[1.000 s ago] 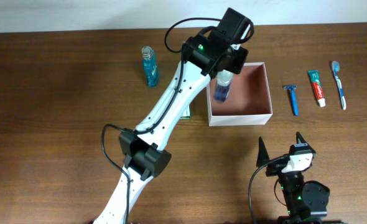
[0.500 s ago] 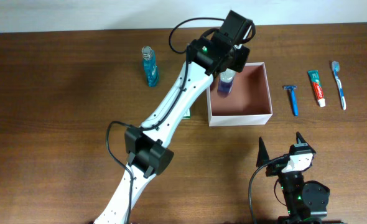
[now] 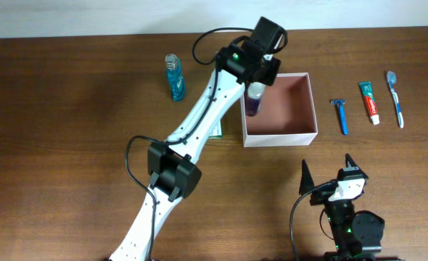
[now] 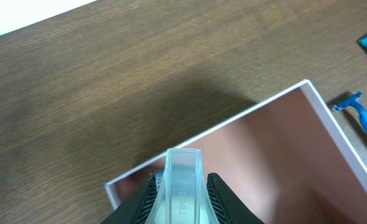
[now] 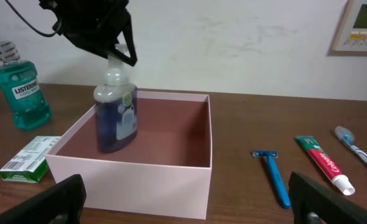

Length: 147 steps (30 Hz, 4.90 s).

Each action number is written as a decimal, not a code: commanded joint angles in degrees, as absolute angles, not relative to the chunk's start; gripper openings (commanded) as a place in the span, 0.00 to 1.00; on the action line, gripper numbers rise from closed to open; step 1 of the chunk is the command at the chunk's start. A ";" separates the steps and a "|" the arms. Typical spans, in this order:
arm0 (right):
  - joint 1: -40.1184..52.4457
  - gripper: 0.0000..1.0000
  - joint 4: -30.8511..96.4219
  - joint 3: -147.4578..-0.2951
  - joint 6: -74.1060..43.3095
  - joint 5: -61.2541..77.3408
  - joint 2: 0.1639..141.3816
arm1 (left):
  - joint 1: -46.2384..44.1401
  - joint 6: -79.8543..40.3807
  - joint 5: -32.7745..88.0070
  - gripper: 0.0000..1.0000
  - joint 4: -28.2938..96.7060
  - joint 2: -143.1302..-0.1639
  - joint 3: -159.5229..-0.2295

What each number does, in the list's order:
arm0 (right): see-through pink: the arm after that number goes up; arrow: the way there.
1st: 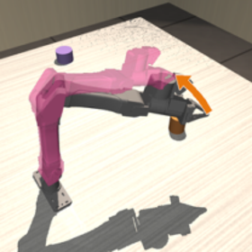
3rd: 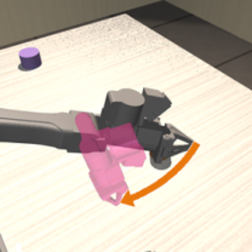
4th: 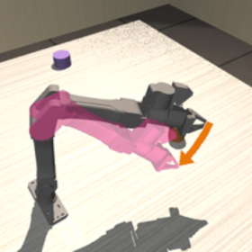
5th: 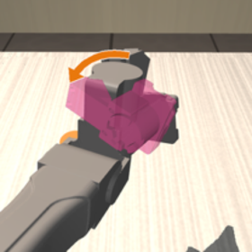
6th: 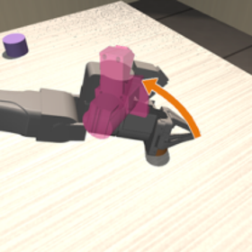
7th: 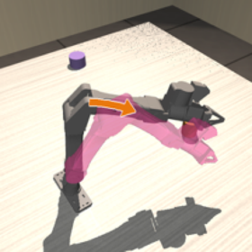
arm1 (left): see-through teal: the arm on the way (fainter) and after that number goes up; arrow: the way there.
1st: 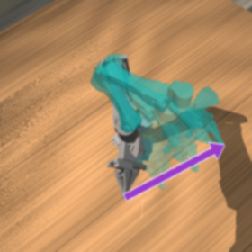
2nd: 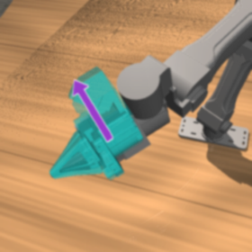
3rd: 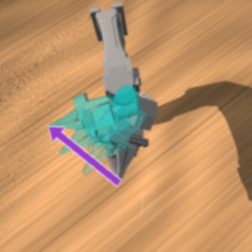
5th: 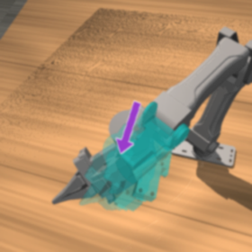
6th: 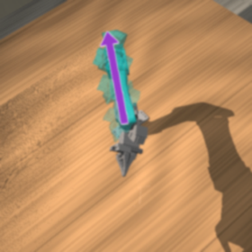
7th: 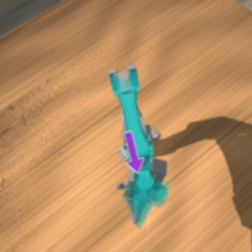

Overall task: Pack container
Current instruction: 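Lift the soap bottle and lower it into the pink box, then release the soap bottle and move the left gripper to the mouthwash, then grasp the blue Listerine bottle cap with the left gripper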

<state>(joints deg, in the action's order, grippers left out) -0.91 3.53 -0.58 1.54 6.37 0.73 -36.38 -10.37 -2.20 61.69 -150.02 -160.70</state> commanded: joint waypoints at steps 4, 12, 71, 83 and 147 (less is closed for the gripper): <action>-0.38 0.99 3.84 -0.32 1.50 6.90 0.32 | -35.35 -11.09 -2.81 0.50 61.08 -149.27 -161.34; -0.38 0.99 3.84 -0.32 1.50 6.90 0.30 | -35.35 -11.09 -2.79 0.52 61.10 -149.27 -161.34; -0.38 0.99 3.84 -0.32 1.52 6.90 0.32 | -14.72 -6.55 -6.22 0.65 69.36 -139.92 -147.68; -0.38 0.99 3.84 -0.32 1.52 6.90 0.32 | -14.72 -6.57 -6.20 0.52 70.72 -139.92 -146.91; -0.38 0.99 3.84 -0.32 1.52 6.90 0.32 | -26.98 -6.63 -5.15 0.25 65.49 -124.46 -161.69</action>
